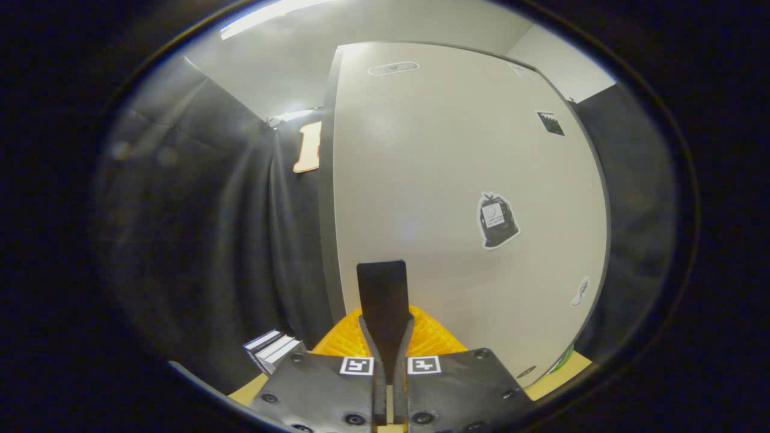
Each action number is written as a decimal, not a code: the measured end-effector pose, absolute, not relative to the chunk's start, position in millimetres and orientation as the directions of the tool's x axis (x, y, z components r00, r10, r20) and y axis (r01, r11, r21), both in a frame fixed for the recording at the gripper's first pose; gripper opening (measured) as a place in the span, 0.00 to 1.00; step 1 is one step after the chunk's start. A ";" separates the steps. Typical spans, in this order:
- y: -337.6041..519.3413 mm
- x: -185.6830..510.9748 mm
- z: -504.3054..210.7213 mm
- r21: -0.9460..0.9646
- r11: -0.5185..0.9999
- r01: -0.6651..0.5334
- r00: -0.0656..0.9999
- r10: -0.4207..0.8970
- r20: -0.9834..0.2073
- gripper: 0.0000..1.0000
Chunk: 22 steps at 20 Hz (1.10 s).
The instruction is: Open the shoe cabinet door, grab the shoes and put them into the shoe cabinet, then close the shoe cabinet door.
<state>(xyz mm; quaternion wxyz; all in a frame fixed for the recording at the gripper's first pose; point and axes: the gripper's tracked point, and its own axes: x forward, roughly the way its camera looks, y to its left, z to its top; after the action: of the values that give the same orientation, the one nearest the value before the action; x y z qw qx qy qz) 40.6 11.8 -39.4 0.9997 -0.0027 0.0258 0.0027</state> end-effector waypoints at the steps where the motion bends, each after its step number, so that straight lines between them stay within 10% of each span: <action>1: 11.4 37.5 -38.5 -0.004 1.000 -0.004 0.999 0.004 -0.052 0.06; 22: -26.4 -64.2 -24.2 -0.032 0.990 0.136 0.990 -0.136 -0.022 0.05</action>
<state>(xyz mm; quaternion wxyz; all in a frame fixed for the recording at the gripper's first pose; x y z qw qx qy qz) -64.2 -26.4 -24.2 0.9975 -0.0154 0.0122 -0.0682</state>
